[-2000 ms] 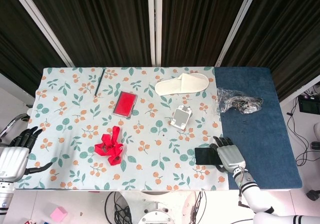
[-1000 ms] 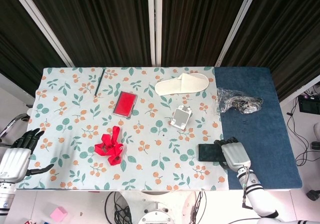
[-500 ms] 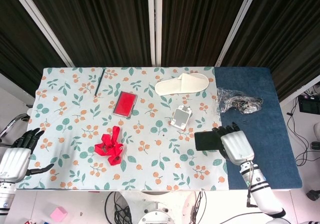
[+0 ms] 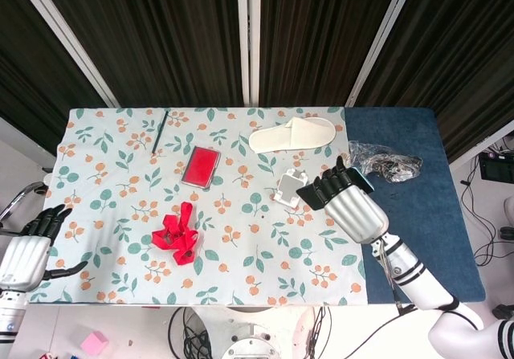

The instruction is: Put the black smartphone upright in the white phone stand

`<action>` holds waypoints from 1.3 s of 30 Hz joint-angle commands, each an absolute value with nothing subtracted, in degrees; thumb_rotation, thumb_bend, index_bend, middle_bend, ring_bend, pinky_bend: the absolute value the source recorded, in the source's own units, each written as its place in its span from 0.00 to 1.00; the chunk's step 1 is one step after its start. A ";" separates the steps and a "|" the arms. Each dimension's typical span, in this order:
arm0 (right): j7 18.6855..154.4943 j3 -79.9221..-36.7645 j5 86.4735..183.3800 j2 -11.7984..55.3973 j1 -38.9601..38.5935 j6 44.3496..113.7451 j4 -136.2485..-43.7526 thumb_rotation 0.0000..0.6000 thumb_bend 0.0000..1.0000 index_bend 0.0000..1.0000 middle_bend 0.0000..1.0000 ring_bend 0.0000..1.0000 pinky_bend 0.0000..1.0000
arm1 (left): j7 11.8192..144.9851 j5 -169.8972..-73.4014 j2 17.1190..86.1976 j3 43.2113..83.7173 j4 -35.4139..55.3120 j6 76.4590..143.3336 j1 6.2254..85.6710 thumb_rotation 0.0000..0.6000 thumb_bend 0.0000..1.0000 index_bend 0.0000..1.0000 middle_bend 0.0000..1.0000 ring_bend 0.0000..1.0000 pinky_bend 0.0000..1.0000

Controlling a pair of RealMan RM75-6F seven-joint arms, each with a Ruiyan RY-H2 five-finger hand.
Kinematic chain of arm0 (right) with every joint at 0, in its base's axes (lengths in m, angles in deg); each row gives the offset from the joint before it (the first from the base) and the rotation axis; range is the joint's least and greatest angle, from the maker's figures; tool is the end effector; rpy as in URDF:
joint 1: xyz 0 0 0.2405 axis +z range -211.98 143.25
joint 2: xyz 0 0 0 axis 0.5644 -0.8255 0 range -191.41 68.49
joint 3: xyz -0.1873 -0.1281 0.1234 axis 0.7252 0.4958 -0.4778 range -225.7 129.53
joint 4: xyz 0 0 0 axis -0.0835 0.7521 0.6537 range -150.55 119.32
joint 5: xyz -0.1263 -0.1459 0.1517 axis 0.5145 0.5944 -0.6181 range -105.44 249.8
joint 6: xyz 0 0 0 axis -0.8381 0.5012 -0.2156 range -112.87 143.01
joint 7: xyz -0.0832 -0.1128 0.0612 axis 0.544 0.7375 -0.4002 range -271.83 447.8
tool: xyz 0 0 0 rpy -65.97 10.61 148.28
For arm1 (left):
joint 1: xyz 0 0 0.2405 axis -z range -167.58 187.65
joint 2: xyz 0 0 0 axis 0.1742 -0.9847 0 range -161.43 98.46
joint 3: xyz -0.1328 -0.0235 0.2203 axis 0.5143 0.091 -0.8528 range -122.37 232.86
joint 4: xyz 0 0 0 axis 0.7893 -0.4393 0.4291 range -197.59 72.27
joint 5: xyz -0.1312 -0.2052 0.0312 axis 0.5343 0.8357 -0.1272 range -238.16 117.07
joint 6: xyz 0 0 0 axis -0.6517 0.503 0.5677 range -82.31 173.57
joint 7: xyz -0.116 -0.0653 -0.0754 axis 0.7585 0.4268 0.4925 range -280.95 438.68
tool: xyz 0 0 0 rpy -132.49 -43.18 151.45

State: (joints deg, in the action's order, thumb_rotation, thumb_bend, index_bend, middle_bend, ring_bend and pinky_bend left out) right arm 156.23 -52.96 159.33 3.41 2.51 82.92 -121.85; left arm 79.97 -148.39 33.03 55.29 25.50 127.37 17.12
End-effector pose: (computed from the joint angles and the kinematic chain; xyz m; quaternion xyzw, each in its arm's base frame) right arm -0.1261 -0.3020 0.0636 0.7918 0.1399 0.2290 0.5486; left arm -0.3396 0.1949 0.1167 -0.6378 -0.3849 -0.3584 0.5626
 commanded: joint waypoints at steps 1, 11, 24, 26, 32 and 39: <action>165.49 -52.80 158.49 3.07 6.87 74.23 -118.48 1.00 0.32 0.59 0.37 0.42 0.20 | 80.12 -148.19 33.17 55.25 25.30 127.06 17.18 0.71 0.02 0.10 0.07 0.07 0.22; 165.21 -54.81 155.57 4.25 14.31 63.87 -115.95 1.00 0.28 0.58 0.35 0.42 0.21 | 82.01 -147.64 33.70 55.14 23.69 126.48 17.14 0.71 0.02 0.10 0.07 0.07 0.22; 163.04 -55.63 151.52 8.54 20.53 57.66 -110.23 1.00 0.28 0.57 0.33 0.39 0.20 | 83.61 -147.51 34.36 55.06 22.00 126.42 17.00 0.71 0.02 0.10 0.07 0.07 0.22; 162.11 -55.78 149.99 9.89 20.45 58.28 -109.72 1.00 0.28 0.57 0.33 0.39 0.20 | 83.92 -147.33 34.41 55.06 21.77 126.40 16.90 0.71 0.02 0.10 0.07 0.07 0.22; 164.59 -55.15 145.98 11.81 21.92 58.12 -108.65 1.00 0.28 0.57 0.33 0.39 0.19 | 84.82 -147.36 34.49 55.04 21.06 126.27 16.94 0.71 0.02 0.10 0.07 0.07 0.22; 165.92 -54.22 143.17 11.58 25.04 56.14 -108.12 1.00 0.28 0.57 0.33 0.38 0.19 | 84.85 -147.48 34.56 55.12 20.82 126.17 17.12 0.71 0.02 0.10 0.07 0.07 0.22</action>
